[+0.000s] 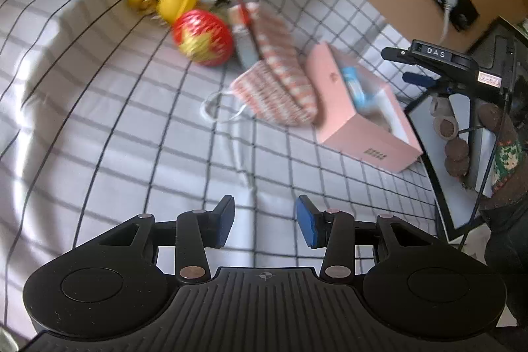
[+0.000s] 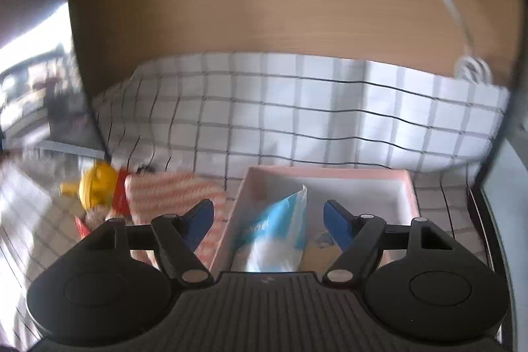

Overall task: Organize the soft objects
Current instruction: 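Lower the blue packet into the pink box and open the right tool, then grasp the red packet from the pile with the right tool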

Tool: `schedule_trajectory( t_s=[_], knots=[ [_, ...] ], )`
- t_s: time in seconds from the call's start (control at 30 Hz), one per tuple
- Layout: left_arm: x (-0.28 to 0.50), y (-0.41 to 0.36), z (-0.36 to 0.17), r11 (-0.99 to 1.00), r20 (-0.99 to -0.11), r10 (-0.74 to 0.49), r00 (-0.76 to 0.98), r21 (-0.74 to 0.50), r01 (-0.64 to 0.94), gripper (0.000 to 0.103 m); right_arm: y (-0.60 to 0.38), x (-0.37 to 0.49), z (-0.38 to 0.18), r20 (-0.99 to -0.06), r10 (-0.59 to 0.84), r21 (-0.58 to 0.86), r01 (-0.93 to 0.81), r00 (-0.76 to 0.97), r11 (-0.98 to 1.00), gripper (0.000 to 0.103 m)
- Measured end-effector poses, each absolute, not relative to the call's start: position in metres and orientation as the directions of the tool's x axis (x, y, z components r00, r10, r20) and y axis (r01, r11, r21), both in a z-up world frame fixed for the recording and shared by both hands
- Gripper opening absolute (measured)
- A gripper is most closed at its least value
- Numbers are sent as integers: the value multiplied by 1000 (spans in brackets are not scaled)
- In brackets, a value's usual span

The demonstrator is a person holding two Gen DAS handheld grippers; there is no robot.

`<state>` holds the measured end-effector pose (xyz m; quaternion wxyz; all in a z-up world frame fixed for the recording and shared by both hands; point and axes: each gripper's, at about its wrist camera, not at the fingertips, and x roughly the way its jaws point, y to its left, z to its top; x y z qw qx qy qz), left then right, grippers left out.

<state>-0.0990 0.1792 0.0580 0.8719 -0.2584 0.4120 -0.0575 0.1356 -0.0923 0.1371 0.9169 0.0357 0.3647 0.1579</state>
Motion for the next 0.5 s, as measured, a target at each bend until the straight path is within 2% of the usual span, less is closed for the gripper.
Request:
schedule_trajectory(
  t_s=[0.17,0.23,0.3,0.5],
  knots=[
    [-111,191,56,869,-707,-271,654,-471,-149,45,-31,126,124,-666,316,16,-411,675,911,74],
    [-119,200,56,863,-704,-254,663,-475,-173,45,1,121,118,-668,336,-32,-477,664,878,70],
    [-127,208,57,856,-702,-241,670,-479,-193,45,34,118,114,-666,362,-70,-538,652,840,61],
    [-146,232,52,837,-709,-214,673,-488,-248,45,101,162,102,-691,434,100,-518,578,849,61]
  ],
)
